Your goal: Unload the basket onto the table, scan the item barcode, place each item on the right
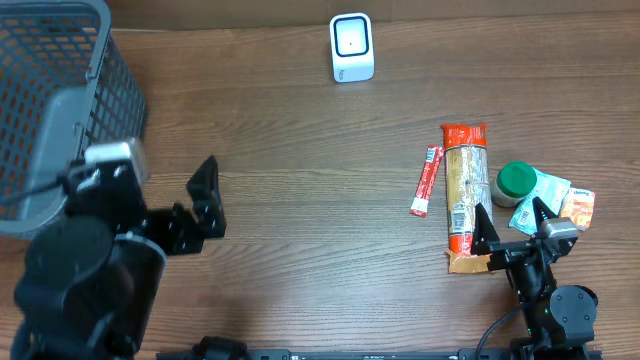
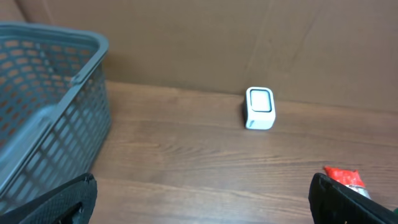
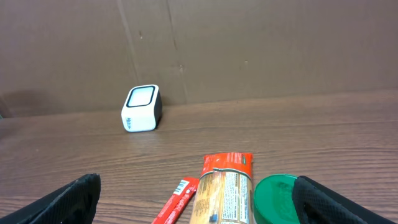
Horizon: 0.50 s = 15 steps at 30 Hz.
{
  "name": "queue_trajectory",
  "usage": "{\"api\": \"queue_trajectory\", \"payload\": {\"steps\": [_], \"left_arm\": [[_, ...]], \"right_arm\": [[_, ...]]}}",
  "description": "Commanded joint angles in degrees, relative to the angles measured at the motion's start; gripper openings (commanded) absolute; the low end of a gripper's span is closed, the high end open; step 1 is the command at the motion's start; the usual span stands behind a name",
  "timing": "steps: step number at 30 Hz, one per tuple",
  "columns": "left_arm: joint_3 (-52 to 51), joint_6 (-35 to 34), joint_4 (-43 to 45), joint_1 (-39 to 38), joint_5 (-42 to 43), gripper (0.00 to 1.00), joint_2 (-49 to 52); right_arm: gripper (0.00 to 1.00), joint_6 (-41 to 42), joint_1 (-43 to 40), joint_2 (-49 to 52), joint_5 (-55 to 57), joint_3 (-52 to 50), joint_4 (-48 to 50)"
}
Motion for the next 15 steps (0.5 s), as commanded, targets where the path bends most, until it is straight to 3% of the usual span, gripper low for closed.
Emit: {"api": "queue_trajectory", "payload": {"steps": [1,7,15], "left_arm": [[-8.2,0.6,-0.1,4.4,6.0,1.0,-6.6],[-27.5,0.6,10.3,11.5,7.7,1.0,-20.7],[-50.1,0.6,37.9,18.1,17.0,1.0,-37.6]], "right_arm": [[1.0,-0.2,-0.2,-0.6,-0.3,-0.6,0.3],[1.0,-0.2,-0.2,-0.6,-0.3,-0.6,0.3],[1.0,-0.2,-0.2,-0.6,-0.3,-0.6,0.3]]}}
